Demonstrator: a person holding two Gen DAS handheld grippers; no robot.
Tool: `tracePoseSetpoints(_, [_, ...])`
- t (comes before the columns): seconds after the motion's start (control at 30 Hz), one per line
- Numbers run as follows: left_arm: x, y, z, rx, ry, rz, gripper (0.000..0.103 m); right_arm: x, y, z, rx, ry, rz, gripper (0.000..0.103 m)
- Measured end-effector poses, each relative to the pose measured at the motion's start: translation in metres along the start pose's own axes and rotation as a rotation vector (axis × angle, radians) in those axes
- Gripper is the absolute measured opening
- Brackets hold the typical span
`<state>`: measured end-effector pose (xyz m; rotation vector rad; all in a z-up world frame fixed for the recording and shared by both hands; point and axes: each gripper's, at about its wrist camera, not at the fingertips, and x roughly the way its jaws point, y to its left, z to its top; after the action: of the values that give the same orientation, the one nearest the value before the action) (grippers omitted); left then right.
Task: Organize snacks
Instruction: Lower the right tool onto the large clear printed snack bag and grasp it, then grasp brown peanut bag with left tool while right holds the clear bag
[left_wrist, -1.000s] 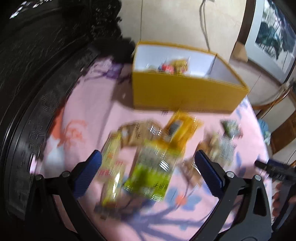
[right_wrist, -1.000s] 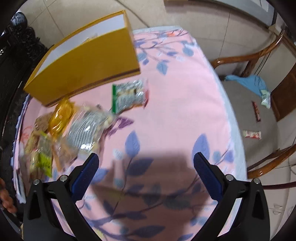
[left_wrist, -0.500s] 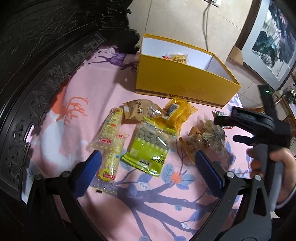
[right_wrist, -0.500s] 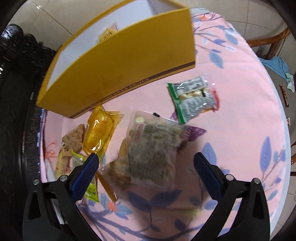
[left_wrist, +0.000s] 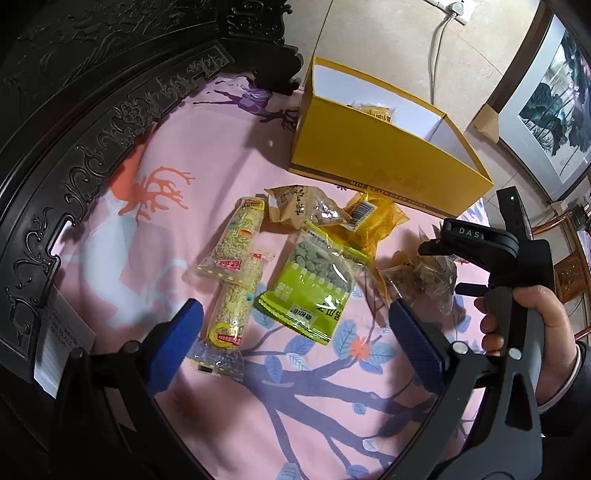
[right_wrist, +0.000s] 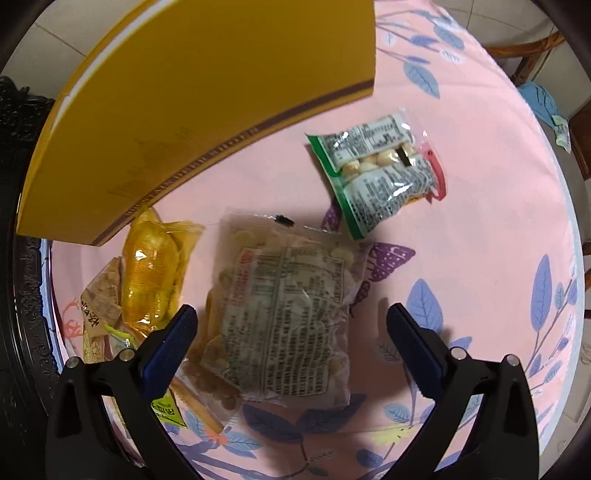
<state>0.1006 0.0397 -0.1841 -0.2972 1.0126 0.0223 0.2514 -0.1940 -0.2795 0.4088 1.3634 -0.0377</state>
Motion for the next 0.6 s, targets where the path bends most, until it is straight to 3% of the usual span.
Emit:
tracePoseSetpoints(0.03, [0.001, -0.001, 0.0, 0.003, 0.003, -0.002, 0.101, 0.002, -0.001, 0.001, 0.004, 0.004, -0.005, 0.1])
tracePoseSetpoints(0.13, [0.003, -0.004, 0.001, 0.019, 0.01, 0.0, 0.101, 0.004, -0.008, 0.001, 0.009, 0.004, 0.004, 0.081])
tracePoseSetpoints(0.2, [0.005, -0.006, 0.001, 0.031, 0.015, -0.002, 0.101, 0.001, -0.011, 0.0, -0.017, 0.0, 0.017, 0.06])
tracePoseSetpoints(0.3, [0.009, -0.016, 0.001, 0.068, 0.023, -0.012, 0.101, -0.003, -0.022, -0.004, 0.001, 0.003, 0.072, 0.043])
tracePoseSetpoints(0.4, [0.013, -0.03, 0.001, 0.131, 0.019, -0.027, 0.101, -0.013, -0.042, -0.012, 0.026, -0.008, 0.115, 0.036])
tracePoseSetpoints(0.6, [0.025, -0.089, -0.007, 0.437, -0.044, -0.046, 0.101, -0.034, -0.076, -0.03, 0.02, -0.049, 0.164, 0.032])
